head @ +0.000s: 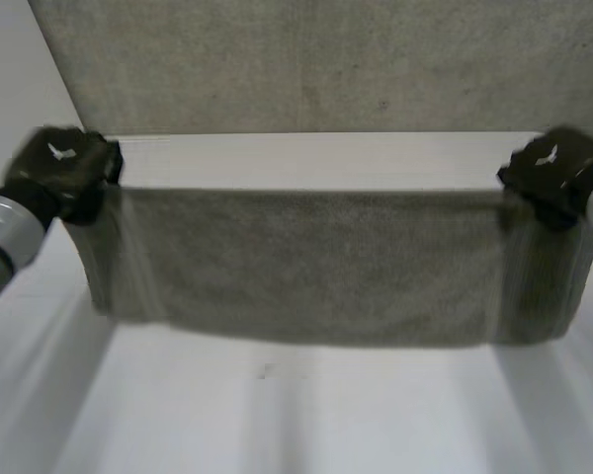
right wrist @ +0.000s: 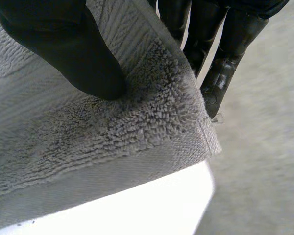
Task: Fold the towel.
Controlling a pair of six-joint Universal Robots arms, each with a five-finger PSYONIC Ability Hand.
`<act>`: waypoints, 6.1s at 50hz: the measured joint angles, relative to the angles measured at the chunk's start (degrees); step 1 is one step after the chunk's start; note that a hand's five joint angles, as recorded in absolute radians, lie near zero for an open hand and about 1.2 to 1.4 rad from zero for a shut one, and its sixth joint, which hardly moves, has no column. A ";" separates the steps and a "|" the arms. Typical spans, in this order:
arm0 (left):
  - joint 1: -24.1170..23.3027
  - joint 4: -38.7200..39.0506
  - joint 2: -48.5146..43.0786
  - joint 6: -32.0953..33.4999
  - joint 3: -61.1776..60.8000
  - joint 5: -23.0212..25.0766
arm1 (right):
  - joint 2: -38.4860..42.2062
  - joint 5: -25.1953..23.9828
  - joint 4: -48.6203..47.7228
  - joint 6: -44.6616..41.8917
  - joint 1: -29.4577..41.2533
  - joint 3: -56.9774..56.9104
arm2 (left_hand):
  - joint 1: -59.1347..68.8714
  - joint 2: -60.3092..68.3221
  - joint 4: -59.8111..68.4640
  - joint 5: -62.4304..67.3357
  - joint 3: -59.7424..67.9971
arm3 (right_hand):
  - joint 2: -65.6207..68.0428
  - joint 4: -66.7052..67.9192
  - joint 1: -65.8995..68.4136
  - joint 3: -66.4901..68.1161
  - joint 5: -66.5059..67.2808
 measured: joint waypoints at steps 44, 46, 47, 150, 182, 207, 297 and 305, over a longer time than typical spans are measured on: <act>-6.43 24.74 -18.98 -6.21 4.98 -9.73 | 12.38 4.93 -34.50 4.47 9.19 3.77 | 0.46 0.03 0.01 0.11 0.01 | 0.00 0.00 0.00 0.00 0.24; -6.34 24.55 -19.06 -4.73 1.79 -9.54 | 12.61 3.76 -34.21 3.64 9.13 6.33 | 0.46 0.03 0.01 0.12 0.02 | 0.00 0.00 0.00 0.00 0.24; -6.23 24.41 -18.97 -3.79 -0.05 -9.39 | 12.62 3.18 -34.08 3.12 9.08 7.73 | 0.46 0.03 0.01 0.12 0.02 | 0.00 0.00 0.00 0.00 0.24; -5.42 15.27 -16.01 -5.25 5.76 -4.66 | 7.74 3.16 -20.14 36.13 0.82 12.95 | -57.60 -60.22 -60.05 -57.61 -60.07 | -54.09 -55.12 -42.98 -55.94 -52.81; -5.05 11.66 -14.35 -12.75 1.32 -4.05 | 16.85 5.13 -32.61 28.17 -11.94 12.32 | -57.60 -60.23 -60.11 -57.61 -60.07 | -0.38 -0.23 -0.89 -1.03 -1.53; -5.08 11.65 -12.43 -12.76 -0.19 -4.07 | 7.84 5.36 -34.44 15.52 4.06 -1.61 | -57.60 -60.24 -60.11 -57.61 -60.07 | -0.34 0.01 -0.55 0.02 -0.76; -19.18 12.33 -14.67 -11.07 2.05 -17.24 | 25.56 1.99 -36.61 20.99 35.52 1.95 | -57.60 -60.12 -60.10 -57.61 -60.06 | -6.49 -6.83 -3.52 -6.78 -5.69; -19.01 12.76 -15.31 -11.48 4.33 -16.75 | 21.65 4.73 -35.97 24.31 34.54 2.03 | -57.60 -60.12 -60.10 -57.61 -60.05 | -53.74 -54.97 -43.00 -55.19 -51.98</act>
